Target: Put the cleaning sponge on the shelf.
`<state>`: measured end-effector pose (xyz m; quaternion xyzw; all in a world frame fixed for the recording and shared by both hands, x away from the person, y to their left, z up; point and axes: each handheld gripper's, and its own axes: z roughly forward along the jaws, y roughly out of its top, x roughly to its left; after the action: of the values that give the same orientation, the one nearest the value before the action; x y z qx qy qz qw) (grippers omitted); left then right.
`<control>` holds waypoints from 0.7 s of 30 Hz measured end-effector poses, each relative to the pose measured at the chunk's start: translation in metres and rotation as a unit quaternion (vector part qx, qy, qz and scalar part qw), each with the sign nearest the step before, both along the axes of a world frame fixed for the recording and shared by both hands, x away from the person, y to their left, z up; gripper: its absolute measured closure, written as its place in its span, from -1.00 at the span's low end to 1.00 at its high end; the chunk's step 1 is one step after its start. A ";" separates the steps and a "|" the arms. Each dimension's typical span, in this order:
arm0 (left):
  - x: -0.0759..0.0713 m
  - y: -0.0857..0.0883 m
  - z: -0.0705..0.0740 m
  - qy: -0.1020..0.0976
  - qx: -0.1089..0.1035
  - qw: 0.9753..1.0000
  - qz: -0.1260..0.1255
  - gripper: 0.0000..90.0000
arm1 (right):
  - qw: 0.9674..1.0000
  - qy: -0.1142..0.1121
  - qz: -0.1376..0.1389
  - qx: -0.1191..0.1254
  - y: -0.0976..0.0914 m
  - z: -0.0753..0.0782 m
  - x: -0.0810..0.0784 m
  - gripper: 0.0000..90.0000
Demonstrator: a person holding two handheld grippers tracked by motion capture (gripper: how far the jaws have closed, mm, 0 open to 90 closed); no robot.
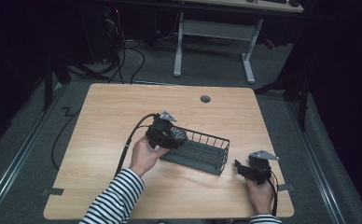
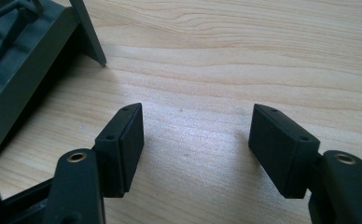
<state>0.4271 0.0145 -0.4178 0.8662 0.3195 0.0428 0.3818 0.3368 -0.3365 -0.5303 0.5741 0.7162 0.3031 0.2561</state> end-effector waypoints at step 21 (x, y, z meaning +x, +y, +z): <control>0.011 -0.010 -0.014 0.006 0.024 1.000 0.013 -0.25 | 1.000 0.001 0.000 -0.001 0.000 0.000 0.000 -0.21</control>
<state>0.4378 0.0042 -0.4323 0.8712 0.3319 0.0505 0.3582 0.3367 -0.3365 -0.5302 0.5742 0.7166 0.3022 0.2559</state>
